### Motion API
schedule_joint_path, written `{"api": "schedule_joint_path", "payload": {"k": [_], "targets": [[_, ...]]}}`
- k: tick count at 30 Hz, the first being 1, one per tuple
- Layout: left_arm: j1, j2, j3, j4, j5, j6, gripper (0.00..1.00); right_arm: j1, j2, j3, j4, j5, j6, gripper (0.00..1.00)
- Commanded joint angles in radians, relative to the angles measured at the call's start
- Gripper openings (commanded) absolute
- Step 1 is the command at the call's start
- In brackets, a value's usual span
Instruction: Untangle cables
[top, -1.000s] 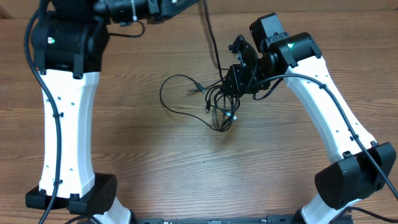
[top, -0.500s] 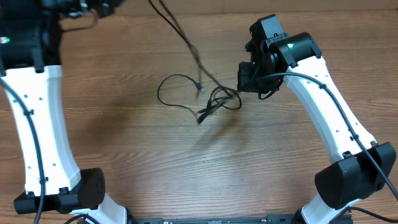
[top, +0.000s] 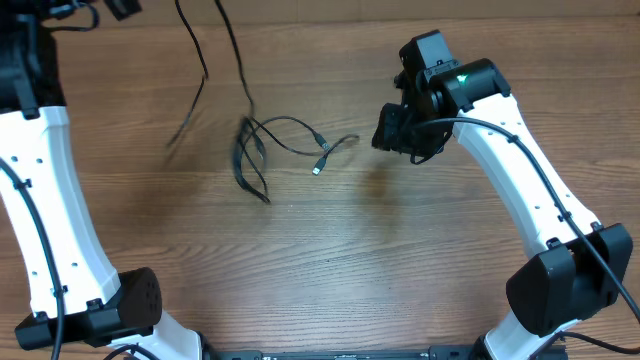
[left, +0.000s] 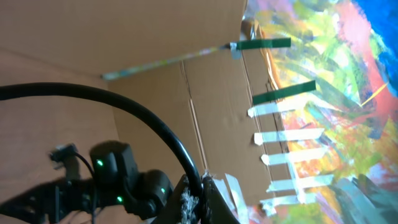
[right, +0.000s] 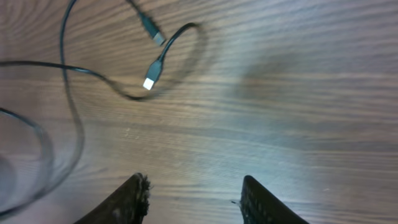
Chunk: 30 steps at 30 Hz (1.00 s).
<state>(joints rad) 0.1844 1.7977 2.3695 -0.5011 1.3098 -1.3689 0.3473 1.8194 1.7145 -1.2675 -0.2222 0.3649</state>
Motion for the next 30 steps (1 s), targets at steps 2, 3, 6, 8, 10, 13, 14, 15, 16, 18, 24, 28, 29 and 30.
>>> {"api": "schedule_joint_path", "payload": {"k": [2,3,6,8,10,13,14,15,16,18,24,28,29,30], "targets": [[-0.097,-0.013,0.012,-0.007,0.020,0.018,0.04,-0.001,-0.007,-0.009,0.005,-0.126,0.001,0.49],[-0.124,-0.014,0.012,-0.007,0.018,0.032,0.04,-0.001,-0.007,-0.009,0.003,-0.162,0.001,0.49],[-0.193,-0.013,0.012,-0.034,-0.092,0.167,0.04,0.003,-0.007,-0.009,0.006,-0.353,-0.085,0.53],[-0.198,-0.013,0.012,-0.092,-0.166,0.204,0.04,0.010,-0.007,-0.009,0.002,-0.436,-0.145,0.60],[-0.198,-0.013,0.012,-0.163,-0.217,0.204,0.04,0.021,-0.007,-0.009,-0.001,-0.457,-0.158,0.65],[-0.198,-0.013,0.012,-0.215,-0.225,0.239,0.04,0.042,-0.007,-0.009,0.008,-0.456,-0.157,0.75],[-0.198,-0.013,0.012,-0.230,-0.227,0.257,0.04,0.051,-0.007,-0.009,0.012,-0.457,-0.157,0.77],[-0.198,-0.013,0.012,-0.246,-0.233,0.269,0.04,0.063,-0.007,-0.009,0.015,-0.458,-0.157,0.78],[-0.198,-0.013,0.012,-0.270,-0.251,0.278,0.04,0.075,-0.007,-0.009,0.016,-0.461,-0.157,0.79],[-0.198,-0.013,0.012,-0.324,-0.304,0.297,0.04,0.100,-0.007,-0.009,0.021,-0.460,-0.157,0.82],[-0.198,-0.013,0.012,-0.430,-0.343,0.300,0.04,0.185,-0.007,-0.009,0.060,-0.333,-0.102,0.81],[-0.198,-0.013,0.012,-0.442,-0.351,0.300,0.04,0.246,-0.007,-0.009,0.073,-0.189,0.002,0.57],[-0.198,-0.013,0.012,-0.442,-0.352,0.300,0.04,0.257,-0.007,-0.010,0.079,-0.189,0.002,0.54],[-0.198,-0.013,0.012,-0.442,-0.352,0.300,0.05,0.274,-0.007,-0.012,0.088,-0.188,0.002,0.51]]}}
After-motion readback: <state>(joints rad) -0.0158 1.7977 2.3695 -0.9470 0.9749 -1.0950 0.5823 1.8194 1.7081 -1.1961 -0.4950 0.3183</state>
